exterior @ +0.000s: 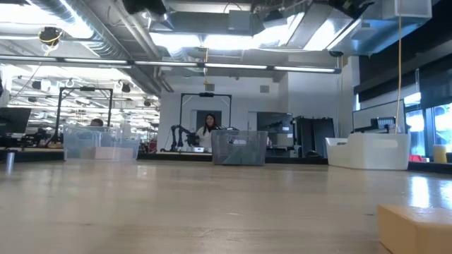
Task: Sort & place blocks by color
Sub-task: Put the orange block into the white bin
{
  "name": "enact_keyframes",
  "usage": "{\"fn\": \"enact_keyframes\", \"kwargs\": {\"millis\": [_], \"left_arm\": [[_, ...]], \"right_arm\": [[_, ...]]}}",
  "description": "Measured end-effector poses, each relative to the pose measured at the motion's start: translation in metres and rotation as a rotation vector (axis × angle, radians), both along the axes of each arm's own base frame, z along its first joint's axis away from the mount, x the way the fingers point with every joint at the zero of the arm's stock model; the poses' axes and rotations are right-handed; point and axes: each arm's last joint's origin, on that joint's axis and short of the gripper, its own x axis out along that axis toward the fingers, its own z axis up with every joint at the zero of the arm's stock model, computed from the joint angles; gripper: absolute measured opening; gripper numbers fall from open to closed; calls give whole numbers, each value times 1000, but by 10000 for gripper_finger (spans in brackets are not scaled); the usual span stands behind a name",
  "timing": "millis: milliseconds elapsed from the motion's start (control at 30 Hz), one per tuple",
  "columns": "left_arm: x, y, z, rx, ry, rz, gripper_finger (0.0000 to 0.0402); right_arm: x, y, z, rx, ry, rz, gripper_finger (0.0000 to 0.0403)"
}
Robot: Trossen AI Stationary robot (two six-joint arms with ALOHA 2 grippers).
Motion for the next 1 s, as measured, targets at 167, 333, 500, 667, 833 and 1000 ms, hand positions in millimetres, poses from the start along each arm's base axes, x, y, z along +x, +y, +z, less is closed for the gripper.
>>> {"fn": "enact_keyframes", "kwargs": {"millis": [167,333,500,667,833,1000], "left_arm": [[-8,-31,1,-3,-13,-124,170],[-18,-57,1,-7,-13,-227,170],[-28,-75,1,-29,-10,-286,170],[-34,-85,1,-28,-7,-328,170],[-36,-88,1,-26,-7,-342,170],[-36,-88,1,-25,-5,-343,170]], "right_arm": [[7,19,-5,11,-22,-6,200],[24,47,-21,22,-33,41,200],[40,73,-45,19,5,69,200],[51,99,-77,13,87,76,200],[63,123,-107,10,107,105,200],[72,141,-131,24,88,126,200]]}}
